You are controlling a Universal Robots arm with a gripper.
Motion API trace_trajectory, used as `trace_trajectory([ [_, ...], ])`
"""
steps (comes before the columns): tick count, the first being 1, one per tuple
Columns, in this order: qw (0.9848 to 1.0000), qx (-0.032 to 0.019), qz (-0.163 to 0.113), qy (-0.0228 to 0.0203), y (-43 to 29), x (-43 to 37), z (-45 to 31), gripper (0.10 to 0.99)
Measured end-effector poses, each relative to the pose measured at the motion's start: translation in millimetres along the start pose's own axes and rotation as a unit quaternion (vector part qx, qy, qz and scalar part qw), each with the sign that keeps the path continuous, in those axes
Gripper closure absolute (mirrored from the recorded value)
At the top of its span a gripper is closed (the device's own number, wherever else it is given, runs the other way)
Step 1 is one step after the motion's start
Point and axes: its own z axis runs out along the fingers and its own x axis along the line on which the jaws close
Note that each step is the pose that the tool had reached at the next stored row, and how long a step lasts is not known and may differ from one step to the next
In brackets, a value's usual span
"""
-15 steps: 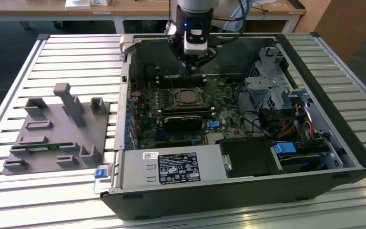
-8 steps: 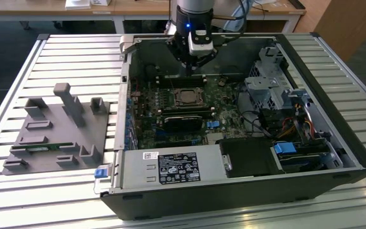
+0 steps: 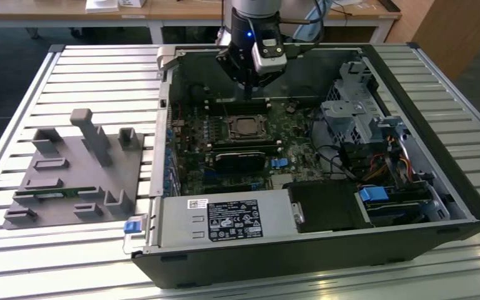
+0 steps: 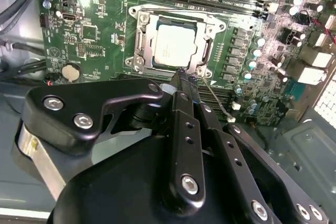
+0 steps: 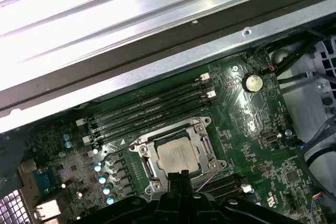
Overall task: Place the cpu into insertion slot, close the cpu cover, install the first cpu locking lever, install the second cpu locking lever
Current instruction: 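Install the first cpu locking lever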
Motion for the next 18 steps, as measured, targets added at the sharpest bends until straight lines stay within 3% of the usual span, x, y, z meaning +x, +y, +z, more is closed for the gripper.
trace_trajectory([
  [5, 0.9998, -0.0002, -0.020, -0.0001, 0.0, 0.0, 0.1, 0.980],
  [9, 0.9985, -0.0006, -0.054, -0.0002, 0.0, 0.0, 0.5, 0.980],
  [13, 0.9958, -0.0009, -0.091, -0.0003, 0.0, 0.0, 0.9, 0.980],
  [18, 0.9911, -0.0013, -0.133, -0.0004, -0.1, 0.1, 1.5, 0.980],
])
